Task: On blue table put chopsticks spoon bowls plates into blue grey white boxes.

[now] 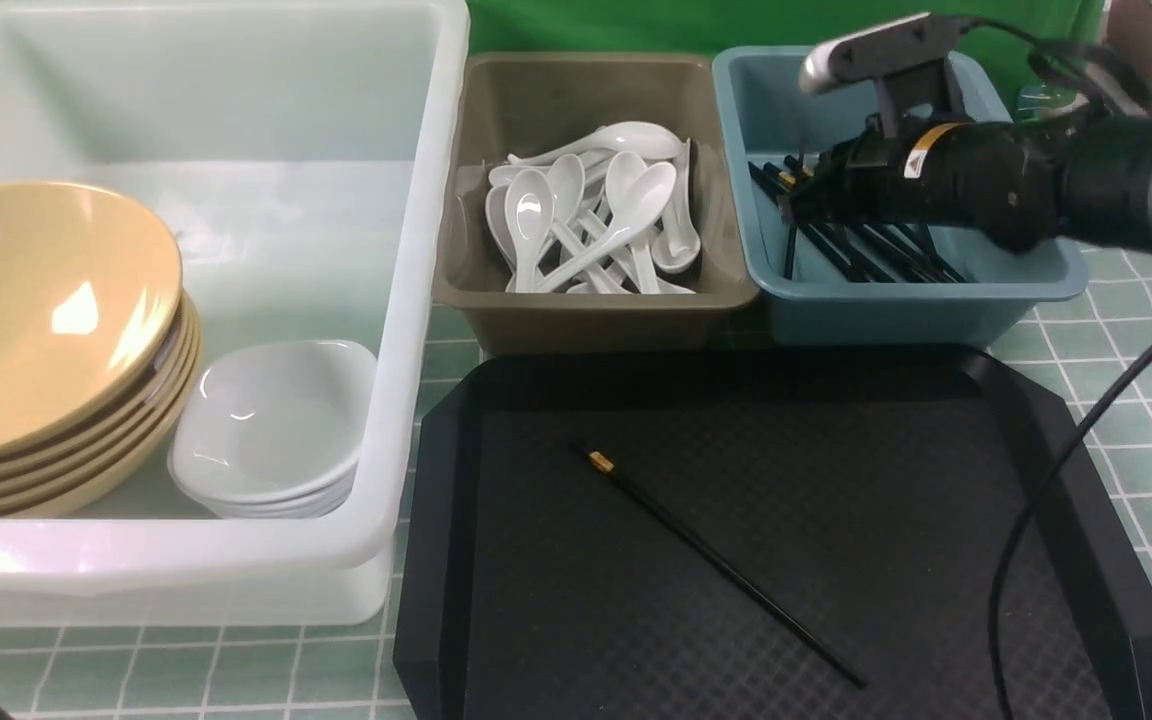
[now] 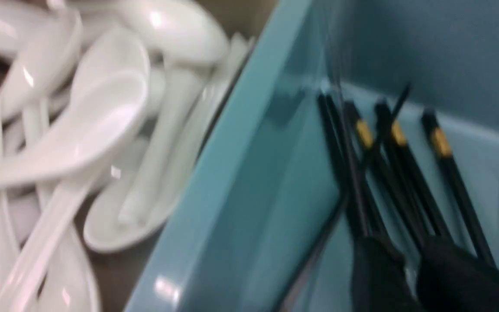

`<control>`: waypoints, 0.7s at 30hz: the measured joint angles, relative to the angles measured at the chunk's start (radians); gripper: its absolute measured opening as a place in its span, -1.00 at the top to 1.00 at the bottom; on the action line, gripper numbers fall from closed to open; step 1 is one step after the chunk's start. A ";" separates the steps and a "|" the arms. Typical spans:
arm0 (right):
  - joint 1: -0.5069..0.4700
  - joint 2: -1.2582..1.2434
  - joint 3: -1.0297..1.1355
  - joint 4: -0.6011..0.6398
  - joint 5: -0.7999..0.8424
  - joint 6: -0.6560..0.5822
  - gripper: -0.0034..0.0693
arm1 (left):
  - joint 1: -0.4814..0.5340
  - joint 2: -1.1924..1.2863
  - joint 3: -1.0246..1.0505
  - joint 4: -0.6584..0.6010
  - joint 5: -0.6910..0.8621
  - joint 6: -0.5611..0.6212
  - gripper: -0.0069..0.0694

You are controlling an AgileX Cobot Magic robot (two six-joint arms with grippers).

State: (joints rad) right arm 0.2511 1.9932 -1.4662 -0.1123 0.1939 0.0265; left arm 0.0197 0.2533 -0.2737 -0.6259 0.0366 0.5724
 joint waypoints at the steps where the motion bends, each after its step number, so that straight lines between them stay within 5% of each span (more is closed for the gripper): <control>1: 0.002 -0.014 -0.040 0.000 0.106 0.000 0.22 | 0.000 0.000 0.000 0.000 0.000 0.000 0.81; 5: 0.035 -0.110 -0.146 0.011 0.477 -0.026 0.01 | 0.000 0.000 0.008 0.000 -0.015 0.000 0.81; 10: 0.159 -0.157 -0.132 0.141 0.756 -0.212 0.02 | 0.000 0.000 0.027 0.000 -0.090 0.000 0.81; 21: 0.391 0.065 -0.027 0.261 0.659 -0.372 0.14 | 0.000 0.000 0.030 -0.003 -0.094 -0.004 0.81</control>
State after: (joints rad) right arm 0.6425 2.0581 -1.4930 0.1483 0.8527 -0.3456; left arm 0.0197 0.2533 -0.2436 -0.6289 -0.0575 0.5681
